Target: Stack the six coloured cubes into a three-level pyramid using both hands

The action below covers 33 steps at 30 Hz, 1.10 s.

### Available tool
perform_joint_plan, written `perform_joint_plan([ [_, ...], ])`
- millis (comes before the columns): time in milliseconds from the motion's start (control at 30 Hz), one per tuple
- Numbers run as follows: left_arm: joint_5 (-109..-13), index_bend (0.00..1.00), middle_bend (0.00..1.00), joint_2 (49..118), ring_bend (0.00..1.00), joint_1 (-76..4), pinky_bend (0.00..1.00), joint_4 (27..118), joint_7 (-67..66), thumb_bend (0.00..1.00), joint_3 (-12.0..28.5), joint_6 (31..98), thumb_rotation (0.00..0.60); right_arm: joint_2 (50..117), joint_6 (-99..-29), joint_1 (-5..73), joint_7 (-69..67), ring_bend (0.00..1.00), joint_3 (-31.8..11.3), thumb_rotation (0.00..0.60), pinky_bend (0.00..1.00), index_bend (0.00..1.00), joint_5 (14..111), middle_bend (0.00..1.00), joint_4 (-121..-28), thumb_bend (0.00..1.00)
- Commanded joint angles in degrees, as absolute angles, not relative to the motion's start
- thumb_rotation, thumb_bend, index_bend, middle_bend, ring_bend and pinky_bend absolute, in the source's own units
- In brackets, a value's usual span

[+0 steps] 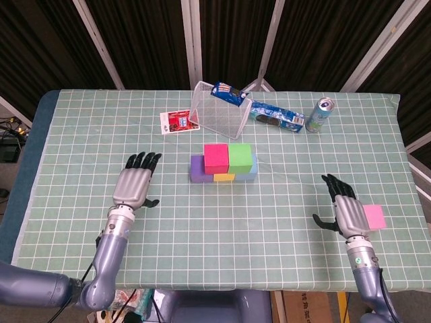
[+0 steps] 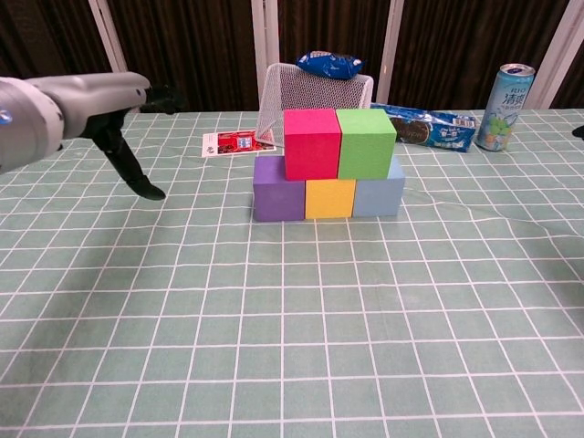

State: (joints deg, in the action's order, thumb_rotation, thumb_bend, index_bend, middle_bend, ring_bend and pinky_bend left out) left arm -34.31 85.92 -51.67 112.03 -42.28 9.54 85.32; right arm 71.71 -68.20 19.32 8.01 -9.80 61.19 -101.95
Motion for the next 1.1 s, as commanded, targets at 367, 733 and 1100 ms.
perform_joint_plan([
  [367, -62.32, 0.0, 0.02, 77.42, 0.0, -35.52, 0.05, 120.69, -31.41, 0.09, -3.62, 99.61, 0.6, 70.95, -70.77, 19.66, 21.28, 0.0, -7.35, 0.6, 0.0, 0.0, 57.08, 0.0, -102.65, 0.29],
  [733, -70.88, 0.0, 0.01, 71.15, 0.0, -30.07, 0.05, 122.02, -26.96, 0.09, -5.44, 97.9, 0.6, 67.65, -72.31, 18.54, 24.91, 0.0, -6.59, 0.6, 0.0, 0.0, 55.7, 0.0, -100.11, 0.28],
  [1100, -74.41, 0.0, 0.01, 68.57, 0.0, -26.99, 0.05, 124.44, -25.51, 0.09, -3.97, 95.71, 0.6, 63.64, -65.0, 19.09, 25.14, 0.0, -4.07, 0.6, 0.0, 0.0, 53.32, 0.0, -97.49, 0.28],
])
